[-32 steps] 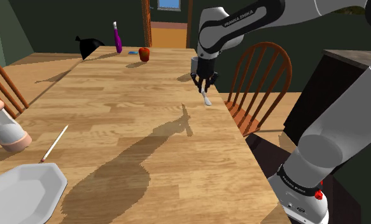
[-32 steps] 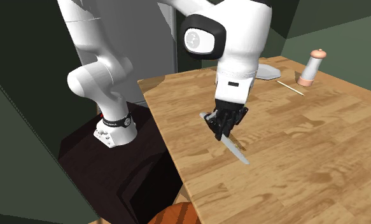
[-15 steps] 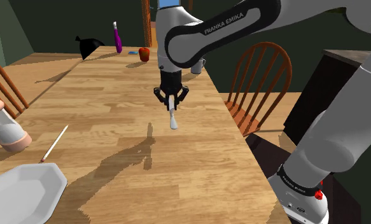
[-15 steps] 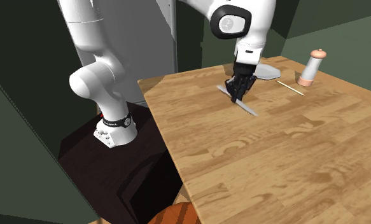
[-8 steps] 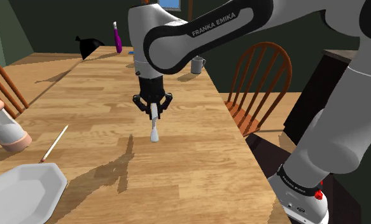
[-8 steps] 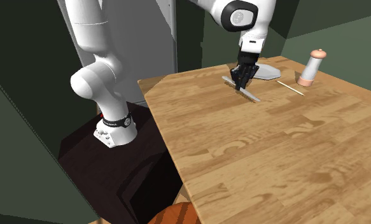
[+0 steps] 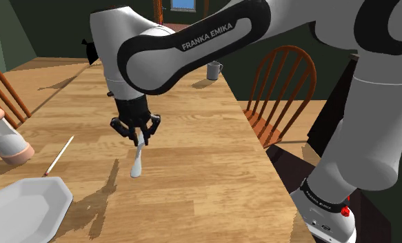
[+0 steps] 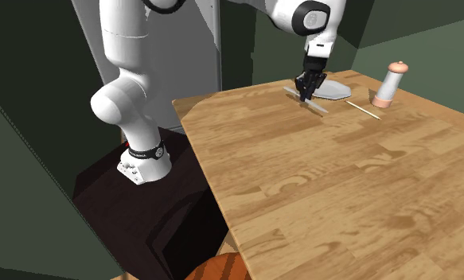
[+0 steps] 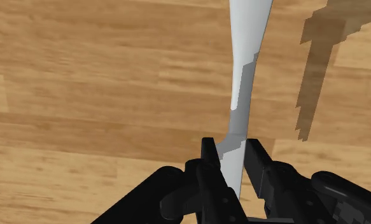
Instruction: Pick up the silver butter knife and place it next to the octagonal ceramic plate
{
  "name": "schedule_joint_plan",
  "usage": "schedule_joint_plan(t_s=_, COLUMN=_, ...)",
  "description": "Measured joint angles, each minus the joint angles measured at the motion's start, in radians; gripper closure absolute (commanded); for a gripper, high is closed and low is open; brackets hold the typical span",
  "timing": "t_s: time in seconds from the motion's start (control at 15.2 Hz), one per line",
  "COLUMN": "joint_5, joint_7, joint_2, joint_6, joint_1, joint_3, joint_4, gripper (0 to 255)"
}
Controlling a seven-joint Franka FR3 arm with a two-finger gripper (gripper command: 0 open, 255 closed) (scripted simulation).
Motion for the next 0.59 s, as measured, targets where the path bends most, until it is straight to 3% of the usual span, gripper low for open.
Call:
schedule_joint_plan(t_s=0.46, joint_5=-0.094, joint_7=0.153, joint_2=0.202, joint_6=-0.102, joint_1=0.155, joint_3=0.011, joint_4=0.277, gripper=255)
schedule_joint_plan(t_s=0.59, joint_5=-0.105, joint_7=0.168, joint_2=0.226, joint_6=-0.099, joint_1=0.172, joint_3=0.009, joint_4=0.295, gripper=255)
